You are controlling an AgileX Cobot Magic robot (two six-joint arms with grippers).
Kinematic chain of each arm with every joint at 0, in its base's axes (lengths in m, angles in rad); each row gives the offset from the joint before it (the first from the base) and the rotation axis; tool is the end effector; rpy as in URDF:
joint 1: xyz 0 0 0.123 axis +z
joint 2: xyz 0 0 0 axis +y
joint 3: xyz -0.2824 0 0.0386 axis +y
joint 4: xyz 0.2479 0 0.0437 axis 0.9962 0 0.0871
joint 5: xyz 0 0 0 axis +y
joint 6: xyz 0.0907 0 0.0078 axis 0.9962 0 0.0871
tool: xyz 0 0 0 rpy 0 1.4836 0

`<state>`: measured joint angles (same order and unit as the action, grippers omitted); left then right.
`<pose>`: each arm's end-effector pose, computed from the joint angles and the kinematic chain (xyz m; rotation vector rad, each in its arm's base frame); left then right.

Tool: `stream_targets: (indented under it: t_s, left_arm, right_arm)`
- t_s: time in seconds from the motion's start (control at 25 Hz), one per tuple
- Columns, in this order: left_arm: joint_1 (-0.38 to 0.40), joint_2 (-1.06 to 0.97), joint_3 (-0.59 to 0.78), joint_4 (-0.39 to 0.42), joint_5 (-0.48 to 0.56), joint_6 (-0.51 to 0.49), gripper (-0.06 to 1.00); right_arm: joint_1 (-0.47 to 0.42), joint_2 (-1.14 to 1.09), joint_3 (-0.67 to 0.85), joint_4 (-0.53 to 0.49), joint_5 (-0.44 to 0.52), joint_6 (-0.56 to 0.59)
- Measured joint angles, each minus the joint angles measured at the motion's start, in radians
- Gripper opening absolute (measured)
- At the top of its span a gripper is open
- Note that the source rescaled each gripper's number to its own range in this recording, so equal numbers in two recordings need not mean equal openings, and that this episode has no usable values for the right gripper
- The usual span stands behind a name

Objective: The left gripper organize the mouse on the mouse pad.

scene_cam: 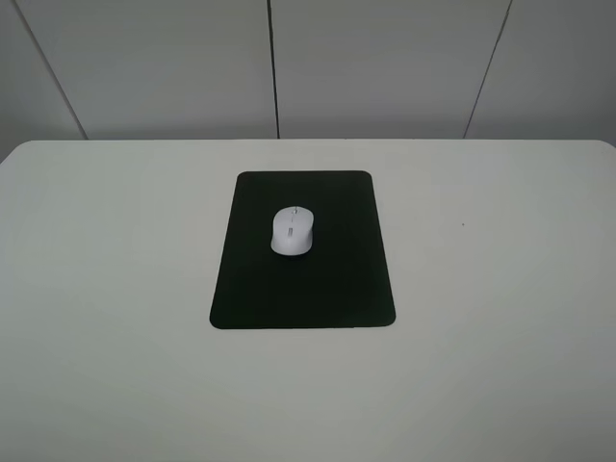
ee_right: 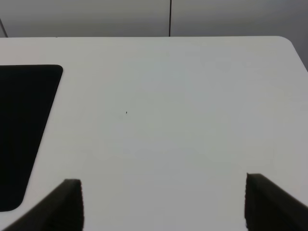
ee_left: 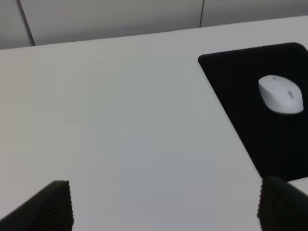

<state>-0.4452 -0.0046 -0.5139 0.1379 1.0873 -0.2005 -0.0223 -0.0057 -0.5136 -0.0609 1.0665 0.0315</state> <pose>-0.0031 0.0138 0.2795 0.2405 2.0388 -0.2376 -0.0078 -0.0047 0.2805 0.0583 2.0291 -0.0669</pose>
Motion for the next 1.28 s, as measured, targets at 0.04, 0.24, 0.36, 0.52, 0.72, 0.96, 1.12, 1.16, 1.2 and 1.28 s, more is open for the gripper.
stream_targets:
  t_s: [0.04, 0.24, 0.36, 0.52, 0.72, 0.96, 1.12, 1.16, 1.2, 1.28]
  left_arm:
    - [0.0, -0.001, 0.006, 0.0, 0.0, 0.009, 1.0]
    - [0.0, -0.002, 0.007, -0.003, -0.001, 0.025, 1.0]
    - [0.002, -0.002, 0.007, -0.008, -0.002, 0.028, 1.0]
    - [0.061, -0.002, 0.007, -0.011, -0.003, 0.028, 1.0]
    - [0.122, -0.002, 0.007, -0.011, -0.003, 0.028, 1.0]
    - [0.201, -0.002, 0.007, -0.011, -0.003, 0.028, 1.0]
    - [0.281, -0.002, 0.007, -0.011, -0.003, 0.028, 1.0]
    - [0.295, -0.002, 0.007, -0.011, -0.003, 0.028, 1.0]
    - [0.305, -0.002, 0.007, -0.011, -0.003, 0.028, 1.0]
    - [0.313, -0.002, 0.007, -0.011, -0.003, 0.028, 1.0]
  right_arm:
    - [0.0, 0.0, 0.0, 0.0, 0.0, 0.0]
    - [0.0, 0.0, 0.0, 0.0, 0.0, 0.0]
    - [0.0, 0.0, 0.0, 0.0, 0.0, 0.0]
    - [0.0, 0.0, 0.0, 0.0, 0.0, 0.0]
    - [0.0, 0.0, 0.0, 0.0, 0.0, 0.0]
    - [0.0, 0.0, 0.0, 0.0, 0.0, 0.0]
    - [0.0, 0.0, 0.0, 0.0, 0.0, 0.0]
    - [0.0, 0.0, 0.0, 0.0, 0.0, 0.0]
    - [0.0, 0.0, 0.0, 0.0, 0.0, 0.0]
    - [0.0, 0.0, 0.0, 0.0, 0.0, 0.0]
